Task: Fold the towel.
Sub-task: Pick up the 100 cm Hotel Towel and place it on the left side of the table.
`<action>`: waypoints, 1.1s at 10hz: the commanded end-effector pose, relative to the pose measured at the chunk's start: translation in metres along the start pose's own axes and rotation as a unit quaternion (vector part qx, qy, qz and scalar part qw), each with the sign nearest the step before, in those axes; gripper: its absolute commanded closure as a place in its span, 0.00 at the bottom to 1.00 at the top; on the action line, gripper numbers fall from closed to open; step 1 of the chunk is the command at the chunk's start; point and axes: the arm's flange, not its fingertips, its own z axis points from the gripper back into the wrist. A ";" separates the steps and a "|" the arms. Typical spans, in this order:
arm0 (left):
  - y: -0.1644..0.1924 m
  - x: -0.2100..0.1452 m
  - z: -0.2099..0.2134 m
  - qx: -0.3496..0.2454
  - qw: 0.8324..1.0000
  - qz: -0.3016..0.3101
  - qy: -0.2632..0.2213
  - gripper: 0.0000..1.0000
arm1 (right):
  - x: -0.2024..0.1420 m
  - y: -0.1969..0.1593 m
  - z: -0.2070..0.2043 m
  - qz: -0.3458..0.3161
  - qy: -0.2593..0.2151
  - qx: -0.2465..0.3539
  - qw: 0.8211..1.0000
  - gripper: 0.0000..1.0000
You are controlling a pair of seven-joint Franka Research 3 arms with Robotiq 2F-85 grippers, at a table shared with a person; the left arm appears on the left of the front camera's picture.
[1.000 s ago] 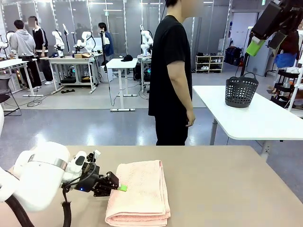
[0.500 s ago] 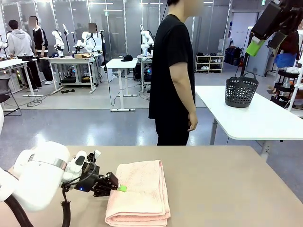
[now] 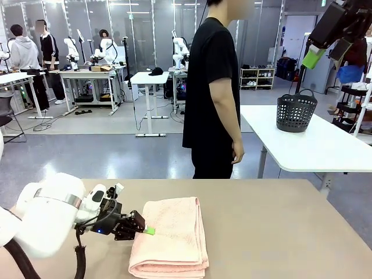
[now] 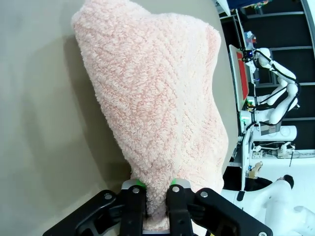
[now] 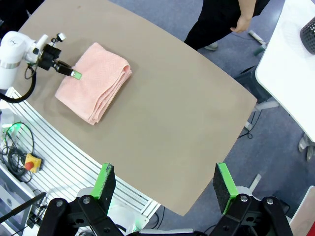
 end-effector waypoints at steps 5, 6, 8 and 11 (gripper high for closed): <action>0.010 0.035 0.140 0.021 1.000 -0.007 0.017 0.86 | 0.000 -0.002 0.002 0.001 -0.001 -0.004 1.000 0.00; 0.024 0.035 0.165 0.040 0.999 -0.008 0.011 0.86 | 0.000 -0.002 0.002 0.001 -0.001 -0.004 1.000 0.00; 0.059 0.036 0.219 0.050 0.999 -0.008 0.003 0.86 | 0.000 -0.002 0.002 0.001 -0.001 -0.004 1.000 0.00; 0.111 0.033 0.293 0.092 0.995 -0.029 0.009 0.86 | 0.000 -0.002 0.002 0.001 -0.001 -0.004 1.000 0.00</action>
